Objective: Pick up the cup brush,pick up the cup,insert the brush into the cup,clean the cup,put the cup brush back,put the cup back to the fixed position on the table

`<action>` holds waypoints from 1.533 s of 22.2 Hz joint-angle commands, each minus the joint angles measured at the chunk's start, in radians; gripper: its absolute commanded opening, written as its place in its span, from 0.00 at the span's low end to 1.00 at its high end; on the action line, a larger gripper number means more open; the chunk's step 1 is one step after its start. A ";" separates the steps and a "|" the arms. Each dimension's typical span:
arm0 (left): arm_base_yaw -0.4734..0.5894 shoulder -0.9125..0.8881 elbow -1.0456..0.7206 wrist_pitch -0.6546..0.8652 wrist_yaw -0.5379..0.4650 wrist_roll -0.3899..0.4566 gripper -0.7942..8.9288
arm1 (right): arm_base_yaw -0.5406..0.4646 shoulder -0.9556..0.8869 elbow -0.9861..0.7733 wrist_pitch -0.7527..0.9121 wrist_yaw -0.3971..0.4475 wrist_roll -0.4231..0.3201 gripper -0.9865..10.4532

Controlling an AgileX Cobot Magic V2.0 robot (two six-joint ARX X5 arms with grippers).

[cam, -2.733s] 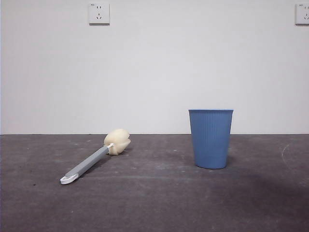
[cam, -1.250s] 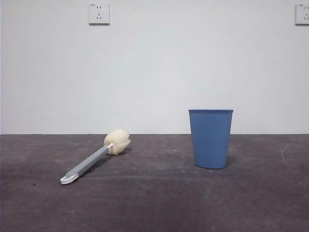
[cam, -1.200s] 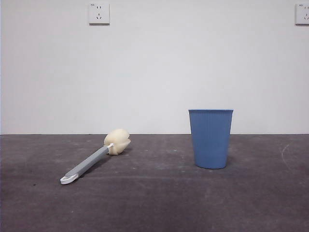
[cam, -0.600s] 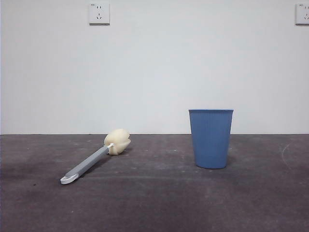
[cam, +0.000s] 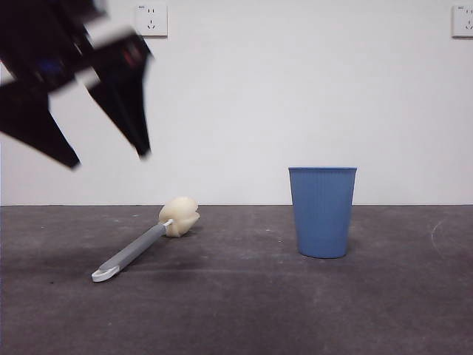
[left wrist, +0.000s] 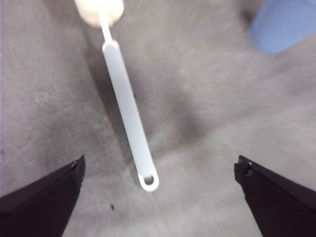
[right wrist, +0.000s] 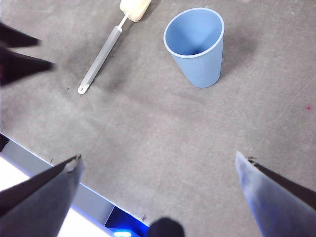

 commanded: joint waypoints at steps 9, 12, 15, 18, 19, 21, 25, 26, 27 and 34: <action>-0.017 0.306 0.000 0.164 -0.086 -0.082 0.72 | 0.003 0.018 0.002 0.012 0.000 0.032 0.66; -0.017 0.325 0.000 0.176 -0.089 -0.103 0.72 | 0.003 0.026 0.002 0.012 0.000 0.037 0.66; -0.017 0.330 0.000 0.172 -0.108 -0.121 0.65 | 0.003 0.026 0.002 0.012 0.000 0.038 0.66; -0.017 0.332 0.000 0.166 -0.108 -0.123 0.56 | 0.003 0.026 0.002 0.012 0.000 0.042 0.66; -0.017 0.335 0.000 0.163 -0.105 -0.125 0.56 | 0.003 0.026 0.002 0.012 0.000 0.042 0.66; -0.018 0.340 0.000 0.158 -0.105 -0.128 0.56 | 0.003 0.026 0.002 0.012 0.000 0.044 0.66; -0.018 0.341 0.000 0.149 -0.107 -0.146 0.56 | 0.003 0.026 0.002 0.012 0.000 0.045 0.66; -0.018 0.341 0.000 0.147 -0.106 -0.147 0.56 | 0.003 0.026 0.002 0.012 0.000 0.045 0.66; -0.019 0.341 0.000 0.142 -0.105 -0.154 0.56 | 0.003 0.026 0.002 0.012 0.000 0.050 0.66; -0.032 0.378 0.000 0.120 -0.104 -0.177 0.55 | 0.003 0.026 0.002 0.011 0.001 0.052 0.66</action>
